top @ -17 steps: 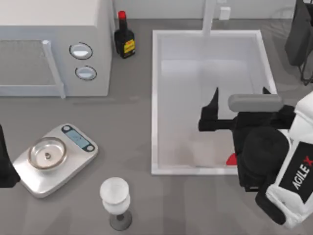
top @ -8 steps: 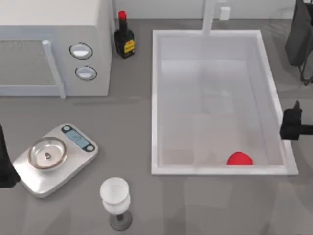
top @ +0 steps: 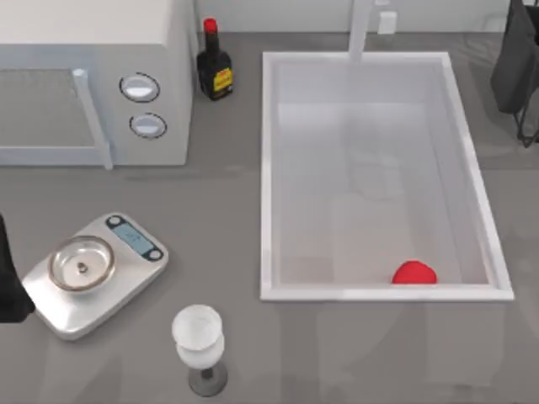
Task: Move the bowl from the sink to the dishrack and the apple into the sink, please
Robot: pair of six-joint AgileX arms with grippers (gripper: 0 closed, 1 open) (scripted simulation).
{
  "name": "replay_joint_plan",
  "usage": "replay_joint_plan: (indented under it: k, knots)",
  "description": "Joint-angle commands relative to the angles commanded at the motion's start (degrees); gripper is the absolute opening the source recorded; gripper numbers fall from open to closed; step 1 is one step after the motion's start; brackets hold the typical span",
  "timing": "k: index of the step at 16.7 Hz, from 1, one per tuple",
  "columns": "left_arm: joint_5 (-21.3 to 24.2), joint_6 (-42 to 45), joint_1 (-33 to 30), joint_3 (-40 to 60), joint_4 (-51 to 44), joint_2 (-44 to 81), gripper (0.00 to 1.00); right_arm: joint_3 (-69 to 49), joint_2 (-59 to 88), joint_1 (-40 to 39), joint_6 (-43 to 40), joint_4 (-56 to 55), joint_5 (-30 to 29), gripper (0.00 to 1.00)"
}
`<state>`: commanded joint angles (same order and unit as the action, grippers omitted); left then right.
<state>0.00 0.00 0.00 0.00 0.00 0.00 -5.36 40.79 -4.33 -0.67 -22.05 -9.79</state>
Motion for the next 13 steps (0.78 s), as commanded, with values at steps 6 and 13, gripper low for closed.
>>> replay_joint_plan:
  k: [6, 13]
  knots:
    - [0.0, 0.0, 0.0, 0.0, 0.0, 0.0, 1.00, 1.8, -30.6, 2.5, 3.2, 13.0, 8.1, 1.00]
    - [0.0, 0.0, 0.0, 0.0, 0.0, 0.0, 1.00, 5.4, -40.8, 4.3, 0.7, 22.0, 9.8, 1.00]
